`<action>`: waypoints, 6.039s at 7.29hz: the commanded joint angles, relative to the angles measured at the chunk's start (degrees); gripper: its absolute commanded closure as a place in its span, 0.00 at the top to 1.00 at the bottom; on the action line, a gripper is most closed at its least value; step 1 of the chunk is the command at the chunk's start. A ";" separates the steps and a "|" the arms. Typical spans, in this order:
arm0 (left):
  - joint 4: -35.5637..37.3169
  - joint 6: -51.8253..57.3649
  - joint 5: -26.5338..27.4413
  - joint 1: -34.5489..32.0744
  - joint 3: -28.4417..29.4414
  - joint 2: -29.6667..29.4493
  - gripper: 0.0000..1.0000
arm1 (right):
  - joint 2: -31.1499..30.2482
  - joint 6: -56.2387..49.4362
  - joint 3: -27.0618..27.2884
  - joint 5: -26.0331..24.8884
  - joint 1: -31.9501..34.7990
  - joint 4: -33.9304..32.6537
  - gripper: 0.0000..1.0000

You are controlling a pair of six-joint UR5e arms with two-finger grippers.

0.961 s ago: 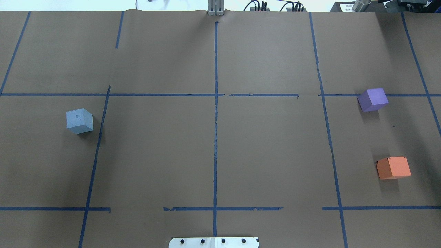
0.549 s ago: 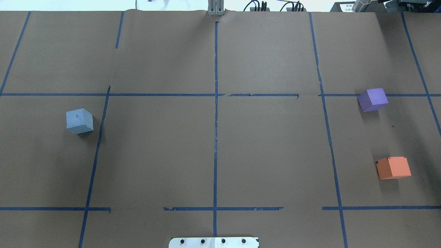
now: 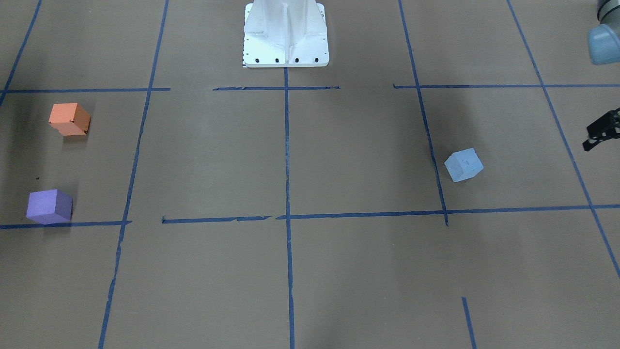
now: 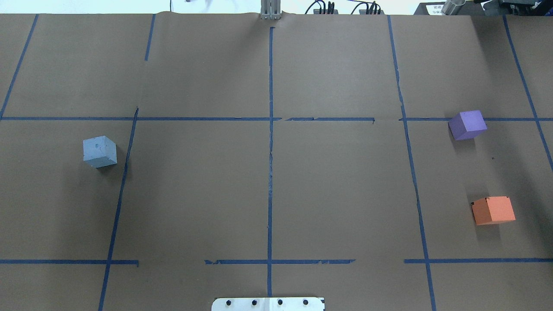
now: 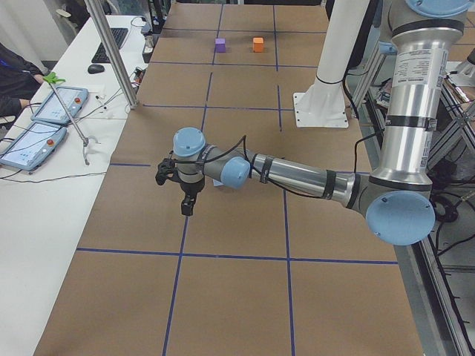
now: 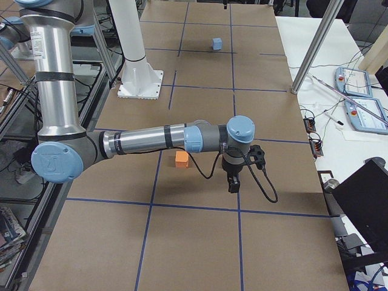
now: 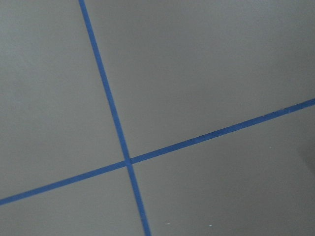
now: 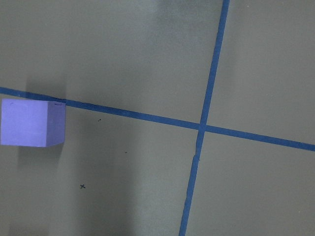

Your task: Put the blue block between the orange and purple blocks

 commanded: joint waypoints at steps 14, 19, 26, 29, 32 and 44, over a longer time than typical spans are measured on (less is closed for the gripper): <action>-9.48 -37.01 13.90 26.93 2.03 -9.68 0.13 | -0.17 0.00 -0.05 0.07 0.00 0.00 1.00; 6.21 -39.63 21.34 37.70 4.55 -33.38 0.17 | -0.26 0.00 0.04 0.07 0.00 0.00 1.00; 6.25 -50.90 31.48 47.94 19.07 -48.02 1.00 | -0.70 -0.09 0.04 0.07 0.00 0.00 1.00; 11.75 -49.85 26.78 41.46 9.55 -43.23 1.00 | -0.70 0.00 0.39 0.07 0.00 0.00 1.00; 18.73 -27.96 12.74 25.68 -9.19 -25.85 1.00 | -0.70 0.00 0.48 0.16 0.00 0.00 1.00; 16.89 30.75 -5.43 -14.64 -0.62 5.24 1.00 | 27.37 54.93 8.40 -14.10 -42.73 -0.17 1.00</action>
